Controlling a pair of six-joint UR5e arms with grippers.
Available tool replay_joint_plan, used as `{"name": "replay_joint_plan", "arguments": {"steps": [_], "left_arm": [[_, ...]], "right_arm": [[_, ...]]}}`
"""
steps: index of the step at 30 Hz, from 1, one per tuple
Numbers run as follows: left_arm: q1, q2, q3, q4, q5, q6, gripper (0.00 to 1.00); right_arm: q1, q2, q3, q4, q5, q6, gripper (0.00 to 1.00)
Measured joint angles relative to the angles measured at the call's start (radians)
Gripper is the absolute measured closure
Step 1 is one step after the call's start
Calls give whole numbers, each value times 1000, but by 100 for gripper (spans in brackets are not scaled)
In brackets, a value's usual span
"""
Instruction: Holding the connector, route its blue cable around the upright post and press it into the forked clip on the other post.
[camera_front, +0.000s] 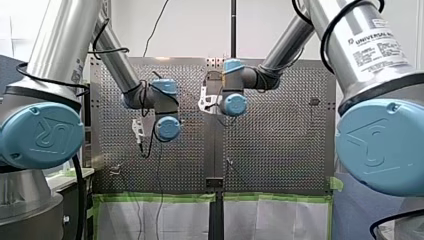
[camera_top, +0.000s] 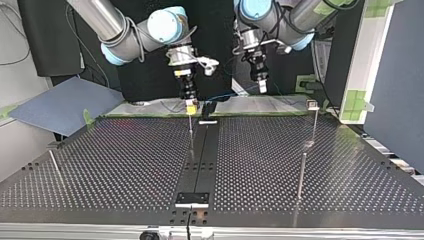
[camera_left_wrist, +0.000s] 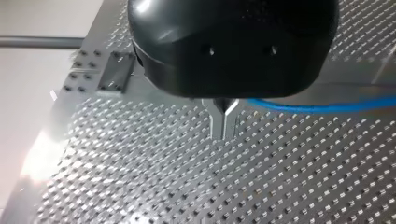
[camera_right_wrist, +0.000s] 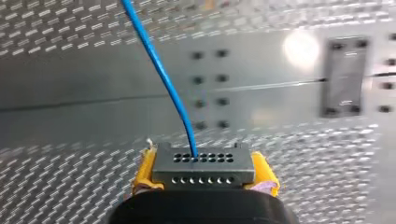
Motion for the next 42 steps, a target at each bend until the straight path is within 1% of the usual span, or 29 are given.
{"name": "replay_joint_plan", "arguments": {"steps": [3,8,10,14,19,22,27,28,29,31,34,35,39,40,42], "left_arm": [[24,27,1,-24,9,-12,98],[73,78,2,-74,22,-27,98],[93,98,4,-94,33,-34,98],[128,132,21,-129,61,-41,98],[169,174,59,-170,99,-45,98],[196,201,85,-197,108,-52,98],[237,244,129,-240,110,-72,98],[245,255,140,-252,110,-76,98],[249,264,149,-260,109,-78,95],[256,284,169,-280,105,-82,95],[263,312,197,-308,103,-83,95],[265,320,205,-316,103,-83,93],[273,355,240,-351,104,-84,93],[277,365,250,-361,105,-84,90],[283,378,266,-378,108,-84,90]], "right_arm": [[-4,-28,-17,3,-28,11,100],[-6,-75,-42,8,-76,21,100],[-7,-88,-52,7,-94,31,100],[-7,-96,-77,8,-130,46,100],[-8,-97,-112,19,-176,52,100],[-8,-97,-131,24,-205,55,100],[-9,-96,-165,42,-252,58,100],[-9,-96,-172,47,-257,59,100],[-10,-96,-179,51,-262,59,100],[-11,-96,-193,59,-268,59,100],[-13,-96,-209,68,-273,59,100],[-13,-96,-212,70,-274,59,100],[-14,-96,-230,78,-279,59,100],[-14,-96,-233,79,-281,59,100],[-14,-96,-238,81,-283,59,100]]}}
